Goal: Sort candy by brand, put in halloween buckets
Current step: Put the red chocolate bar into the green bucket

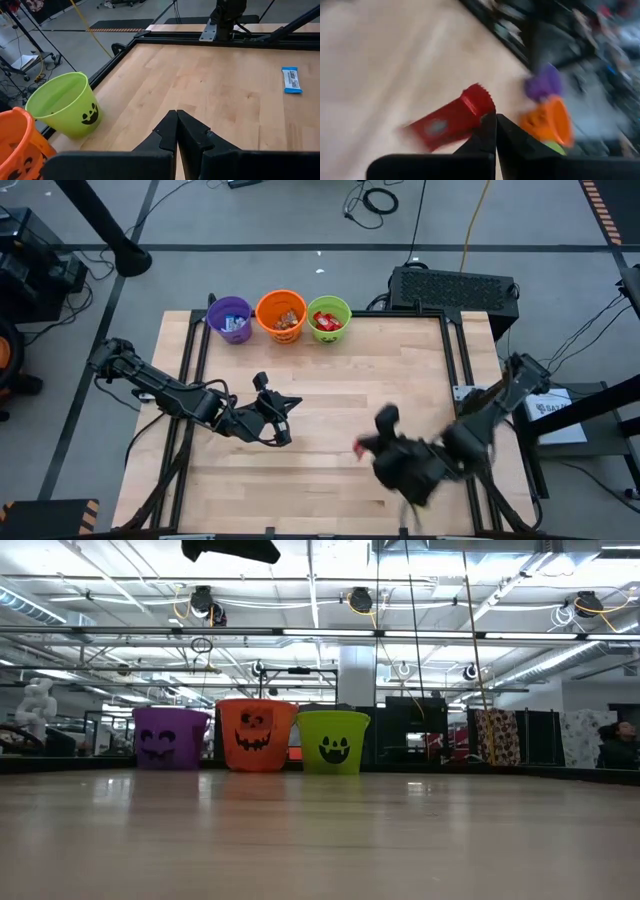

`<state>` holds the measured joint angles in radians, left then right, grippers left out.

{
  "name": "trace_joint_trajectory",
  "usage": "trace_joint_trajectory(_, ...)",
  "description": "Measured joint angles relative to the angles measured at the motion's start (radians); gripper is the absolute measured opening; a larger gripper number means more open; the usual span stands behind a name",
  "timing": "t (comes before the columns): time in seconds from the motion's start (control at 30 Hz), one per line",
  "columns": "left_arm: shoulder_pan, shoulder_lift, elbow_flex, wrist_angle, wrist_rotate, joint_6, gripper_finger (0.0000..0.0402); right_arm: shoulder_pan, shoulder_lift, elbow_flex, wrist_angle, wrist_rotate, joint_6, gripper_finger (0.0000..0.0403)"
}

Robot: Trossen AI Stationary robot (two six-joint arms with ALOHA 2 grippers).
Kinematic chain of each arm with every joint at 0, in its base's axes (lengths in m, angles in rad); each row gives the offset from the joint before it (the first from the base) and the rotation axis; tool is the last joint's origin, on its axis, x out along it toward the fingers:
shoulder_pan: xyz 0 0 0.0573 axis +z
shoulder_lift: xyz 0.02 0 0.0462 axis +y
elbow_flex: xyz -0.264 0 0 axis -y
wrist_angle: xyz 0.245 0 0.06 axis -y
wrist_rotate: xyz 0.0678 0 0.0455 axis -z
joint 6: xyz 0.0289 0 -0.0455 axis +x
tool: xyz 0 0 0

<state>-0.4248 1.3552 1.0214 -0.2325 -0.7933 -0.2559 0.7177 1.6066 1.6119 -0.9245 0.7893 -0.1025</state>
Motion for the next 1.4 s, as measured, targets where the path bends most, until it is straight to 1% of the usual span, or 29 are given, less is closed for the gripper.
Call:
trace_joint_trajectory(0.07, 0.000, 0.000, 0.000, 0.000, 0.000, -0.010, 0.0012, -0.075, 0.000, 0.000, -0.005, 0.050, -0.006, 0.0000)
trace_joint_trajectory(0.13, 0.000, 0.000, 0.000, 0.000, 0.000, -0.026, 0.0012, -0.162, 0.000, 0.000, -0.015, 0.079, -0.061, 0.0000)
trace_joint_trajectory(0.3, 0.000, 0.000, 0.000, 0.000, 0.000, -0.026, 0.0012, -0.431, 0.000, 0.000, 0.001, 0.068, -0.251, 0.0000)
trace_joint_trajectory(0.37, 0.000, 0.000, 0.000, 0.000, 0.000, -0.026, 0.0012, -0.554, 0.000, 0.000, 0.027, 0.027, -0.320, 0.0000)
trace_joint_trajectory(0.43, 0.000, 0.000, 0.000, 0.000, 0.000, -0.026, 0.0012, -0.672, 0.000, 0.000, 0.077, -0.056, -0.385, 0.0000)
trace_joint_trajectory(0.5, 0.000, 0.000, 0.000, -0.001, 0.000, -0.026, 0.0012, -0.793, 0.001, 0.000, 0.144, -0.169, -0.448, 0.0000)
trace_joint_trajectory(0.63, 0.000, 0.000, 0.000, -0.001, 0.000, -0.024, 0.0012, -1.016, 0.017, 0.000, 0.298, -0.488, -0.570, 0.0000)
trace_joint_trajectory(0.7, 0.000, 0.000, 0.000, -0.001, 0.000, -0.022, 0.0012, -1.113, 0.037, 0.000, 0.355, -0.623, -0.588, 0.0000)
trace_joint_trajectory(0.8, 0.000, 0.000, 0.000, -0.002, 0.000, -0.018, 0.0012, -1.222, 0.080, 0.000, 0.431, -0.768, -0.590, 0.0000)
trace_joint_trajectory(0.83, 0.000, 0.000, 0.000, -0.002, 0.000, -0.017, 0.0012, -1.250, 0.095, 0.000, 0.434, -0.804, -0.585, 0.0000)
trace_joint_trajectory(0.9, 0.000, 0.000, 0.000, -0.005, -0.001, -0.017, 0.0012, -1.289, 0.137, 0.000, 0.452, -0.841, -0.562, 0.0000)
trace_joint_trajectory(1.03, 0.001, 0.000, 0.000, -0.015, -0.006, -0.017, 0.0012, -1.328, 0.225, 0.000, 0.444, -0.849, -0.495, 0.0000)
trace_joint_trajectory(1.2, 0.005, 0.000, 0.000, -0.017, -0.014, -0.025, 0.0012, -1.334, 0.334, -0.001, 0.432, -0.839, -0.454, 0.0005)
trace_joint_trajectory(1.3, 0.005, 0.000, 0.000, -0.016, -0.014, -0.026, 0.0012, -1.333, 0.354, -0.001, 0.429, -0.832, -0.440, 0.0031)
trace_joint_trajectory(1.4, 0.005, 0.000, 0.000, -0.016, -0.014, -0.027, 0.0012, -1.330, 0.316, -0.001, 0.418, -0.755, -0.394, 0.0072)
